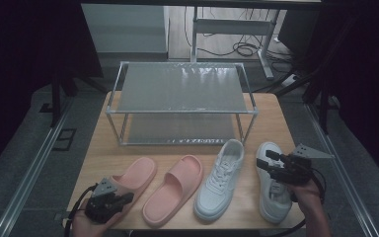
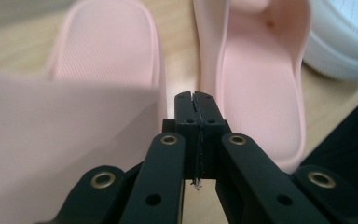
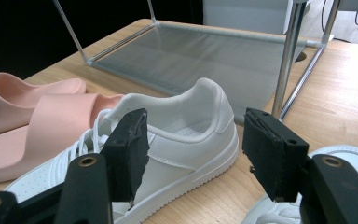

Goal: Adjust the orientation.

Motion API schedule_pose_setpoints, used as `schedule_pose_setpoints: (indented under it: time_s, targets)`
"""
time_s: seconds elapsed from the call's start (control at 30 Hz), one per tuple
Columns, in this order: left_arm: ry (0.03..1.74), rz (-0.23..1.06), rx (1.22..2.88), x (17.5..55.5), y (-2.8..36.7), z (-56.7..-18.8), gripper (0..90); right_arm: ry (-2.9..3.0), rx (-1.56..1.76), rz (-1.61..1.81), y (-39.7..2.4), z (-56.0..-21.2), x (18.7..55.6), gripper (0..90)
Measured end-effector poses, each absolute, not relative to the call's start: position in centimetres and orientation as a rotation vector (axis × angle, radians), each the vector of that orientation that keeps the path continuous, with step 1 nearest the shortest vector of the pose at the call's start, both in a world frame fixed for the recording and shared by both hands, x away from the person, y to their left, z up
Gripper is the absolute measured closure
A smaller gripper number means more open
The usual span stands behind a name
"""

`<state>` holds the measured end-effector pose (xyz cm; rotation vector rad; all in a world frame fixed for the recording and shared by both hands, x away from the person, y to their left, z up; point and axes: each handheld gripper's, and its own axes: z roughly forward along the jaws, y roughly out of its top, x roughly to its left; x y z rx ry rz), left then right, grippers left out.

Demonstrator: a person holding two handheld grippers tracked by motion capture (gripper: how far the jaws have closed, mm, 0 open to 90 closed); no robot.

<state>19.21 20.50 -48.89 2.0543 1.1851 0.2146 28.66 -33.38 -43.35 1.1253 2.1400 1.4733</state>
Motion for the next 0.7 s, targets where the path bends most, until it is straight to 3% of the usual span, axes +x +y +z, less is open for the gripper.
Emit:
schedule_pose_setpoints:
  time_s: [0.7]
  targets:
    - [1.278,0.190,2.074,18.6,22.2,-51.0,90.0,2.053,1.181,1.492,-35.5,-42.8,28.0,42.9]
